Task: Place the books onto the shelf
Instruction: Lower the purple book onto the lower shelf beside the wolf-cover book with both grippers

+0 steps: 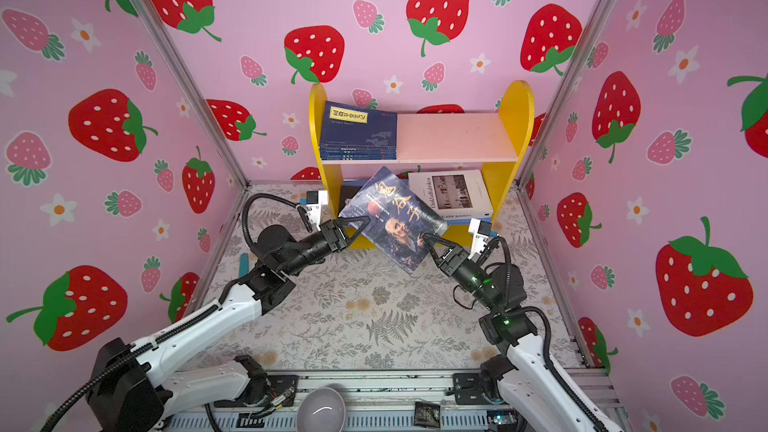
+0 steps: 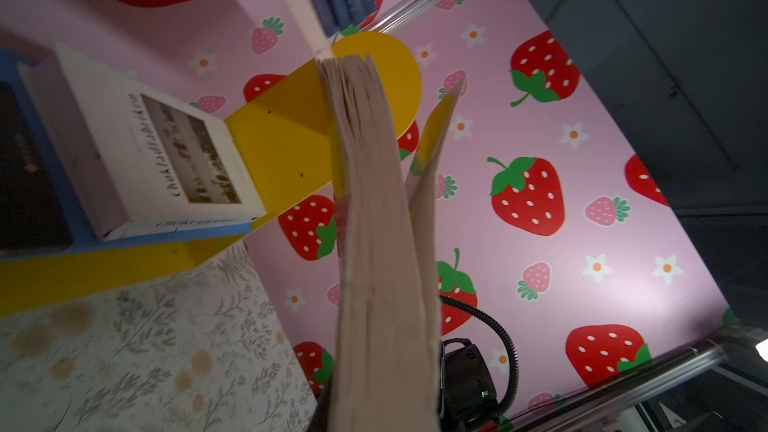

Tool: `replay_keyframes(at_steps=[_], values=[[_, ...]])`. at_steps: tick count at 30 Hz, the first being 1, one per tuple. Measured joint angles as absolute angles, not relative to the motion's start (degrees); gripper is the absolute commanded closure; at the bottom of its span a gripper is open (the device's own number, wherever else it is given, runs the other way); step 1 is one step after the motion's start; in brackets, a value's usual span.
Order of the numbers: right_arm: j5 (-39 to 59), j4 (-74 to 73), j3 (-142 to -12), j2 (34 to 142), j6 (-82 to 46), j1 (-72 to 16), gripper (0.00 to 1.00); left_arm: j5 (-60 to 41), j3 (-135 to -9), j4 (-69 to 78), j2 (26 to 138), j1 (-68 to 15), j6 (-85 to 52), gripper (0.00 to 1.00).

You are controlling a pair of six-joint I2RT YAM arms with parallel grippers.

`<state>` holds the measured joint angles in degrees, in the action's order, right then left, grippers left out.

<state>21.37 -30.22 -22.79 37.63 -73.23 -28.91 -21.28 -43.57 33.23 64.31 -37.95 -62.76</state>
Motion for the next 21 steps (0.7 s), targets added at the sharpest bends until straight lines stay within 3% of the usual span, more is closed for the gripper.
replay_keyframes(at_steps=[3, 7, 21], values=[[18.5, -29.9, -17.3, 36.0, -75.4, -28.9, 0.23, -15.2, -39.7, 29.3, 61.2, -41.2, -61.8, 1.0], [15.7, -29.8, -14.6, 37.2, -76.8, -28.9, 0.19, -8.5, -39.4, 28.0, 62.1, -42.3, -60.4, 1.0], [15.4, -40.2, -14.6, 45.5, -76.7, -28.9, 0.13, 9.5, -48.7, 38.7, 77.1, -41.3, -57.9, 1.0]])
